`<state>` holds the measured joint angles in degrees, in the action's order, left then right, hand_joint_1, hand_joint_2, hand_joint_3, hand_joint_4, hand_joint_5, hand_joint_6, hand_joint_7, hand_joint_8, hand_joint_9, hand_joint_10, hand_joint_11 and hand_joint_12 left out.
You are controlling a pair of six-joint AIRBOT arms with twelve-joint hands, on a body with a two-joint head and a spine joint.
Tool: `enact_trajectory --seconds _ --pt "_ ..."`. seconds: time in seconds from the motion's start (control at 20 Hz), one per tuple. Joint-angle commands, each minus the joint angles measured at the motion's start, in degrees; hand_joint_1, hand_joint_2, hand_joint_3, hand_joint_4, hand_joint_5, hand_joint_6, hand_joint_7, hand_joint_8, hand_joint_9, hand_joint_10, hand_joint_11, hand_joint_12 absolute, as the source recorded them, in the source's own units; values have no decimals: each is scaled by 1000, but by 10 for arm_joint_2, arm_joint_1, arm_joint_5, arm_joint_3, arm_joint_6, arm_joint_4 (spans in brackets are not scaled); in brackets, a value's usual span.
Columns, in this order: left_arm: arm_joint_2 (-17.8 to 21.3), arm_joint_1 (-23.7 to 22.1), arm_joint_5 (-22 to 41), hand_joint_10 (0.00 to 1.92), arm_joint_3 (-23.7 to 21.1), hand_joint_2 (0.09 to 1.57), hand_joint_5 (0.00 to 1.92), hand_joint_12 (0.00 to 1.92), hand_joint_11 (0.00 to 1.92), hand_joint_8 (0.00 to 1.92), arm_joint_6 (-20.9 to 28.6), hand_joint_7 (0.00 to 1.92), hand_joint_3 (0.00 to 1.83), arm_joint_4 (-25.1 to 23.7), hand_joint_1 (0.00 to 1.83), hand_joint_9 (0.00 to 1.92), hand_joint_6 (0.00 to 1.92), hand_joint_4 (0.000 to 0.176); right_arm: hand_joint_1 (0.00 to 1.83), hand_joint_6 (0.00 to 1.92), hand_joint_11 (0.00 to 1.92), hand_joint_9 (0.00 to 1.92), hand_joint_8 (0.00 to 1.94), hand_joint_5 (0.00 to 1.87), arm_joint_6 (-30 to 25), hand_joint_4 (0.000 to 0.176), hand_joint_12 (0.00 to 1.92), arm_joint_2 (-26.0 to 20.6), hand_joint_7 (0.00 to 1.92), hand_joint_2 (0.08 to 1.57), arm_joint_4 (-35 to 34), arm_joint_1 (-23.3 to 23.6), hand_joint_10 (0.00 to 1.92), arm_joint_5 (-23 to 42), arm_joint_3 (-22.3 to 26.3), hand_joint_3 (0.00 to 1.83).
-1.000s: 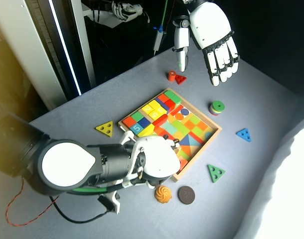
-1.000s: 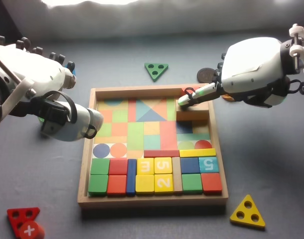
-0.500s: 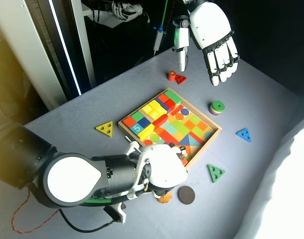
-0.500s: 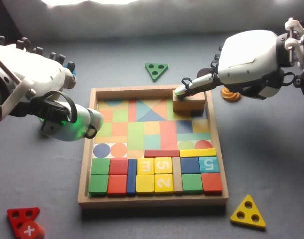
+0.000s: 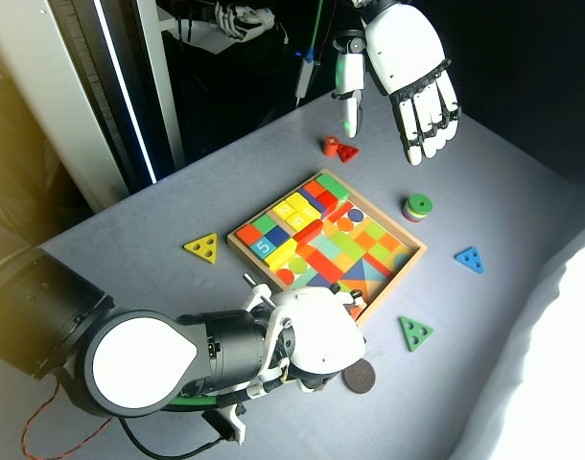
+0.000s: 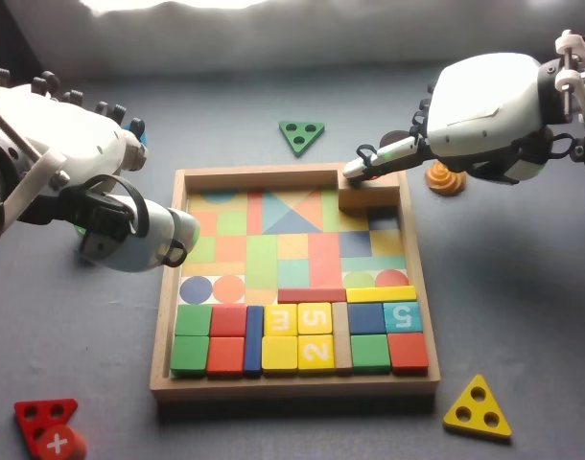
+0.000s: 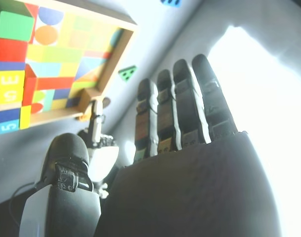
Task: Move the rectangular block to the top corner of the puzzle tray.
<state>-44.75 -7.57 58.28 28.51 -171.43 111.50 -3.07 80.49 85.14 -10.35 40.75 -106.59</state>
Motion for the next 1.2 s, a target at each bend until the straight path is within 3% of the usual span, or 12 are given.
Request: enact_trajectory --seconds 0.0,0.1,0.25,0.4,0.6,0.65,0.8,1.15 --pt "8 -6 0 0 -2 1255 258 424 0 0 -3 234 0 -48 0 209 0 0 1740 3 1832 1740 1941 231 8 0 1921 -9 1629 618 -12 -4 1921 -3 -8 1074" --pt "8 -6 0 1 -2 1254 256 396 0 2 -3 228 0 -48 0 206 1 0 1779 6 1785 1740 1941 241 9 0 1921 -9 1615 588 -12 -4 1921 -2 -8 1110" --pt "8 -6 0 0 -2 1260 287 551 0 0 -3 279 0 -49 0 261 0 0 1650 13 1849 1753 1941 281 9 0 1921 -8 1622 634 -15 -4 1921 3 -8 1008" --pt "8 -6 0 4 -2 1272 275 534 0 4 -3 267 3 -49 0 246 2 0 1610 12 1841 1748 1941 270 8 0 1921 -3 1607 710 -15 1 1921 4 -8 878" --pt "8 -6 0 2 -2 1262 274 522 0 2 -3 270 0 -49 0 247 0 0 1661 3 1841 1757 1941 265 8 0 1921 12 1618 673 -15 28 1921 3 -8 941" --pt "8 -6 0 3 -2 1263 282 544 0 2 -3 274 0 -49 0 255 2 0 1578 4 1825 1749 1941 271 2 0 1921 18 1625 732 -9 40 1921 1 -8 849" --pt "8 -6 0 5 -2 1252 267 518 0 4 -3 262 0 -49 0 243 1 0 1629 6 1844 1761 1941 277 -11 0 1921 29 1626 724 11 71 1921 -3 -7 852" --pt "8 -6 0 0 -2 1234 260 452 0 0 -3 255 0 -49 0 228 2 0 1641 9 1839 1752 1941 283 -52 0 1921 21 1611 708 49 103 1921 -4 -7 866"
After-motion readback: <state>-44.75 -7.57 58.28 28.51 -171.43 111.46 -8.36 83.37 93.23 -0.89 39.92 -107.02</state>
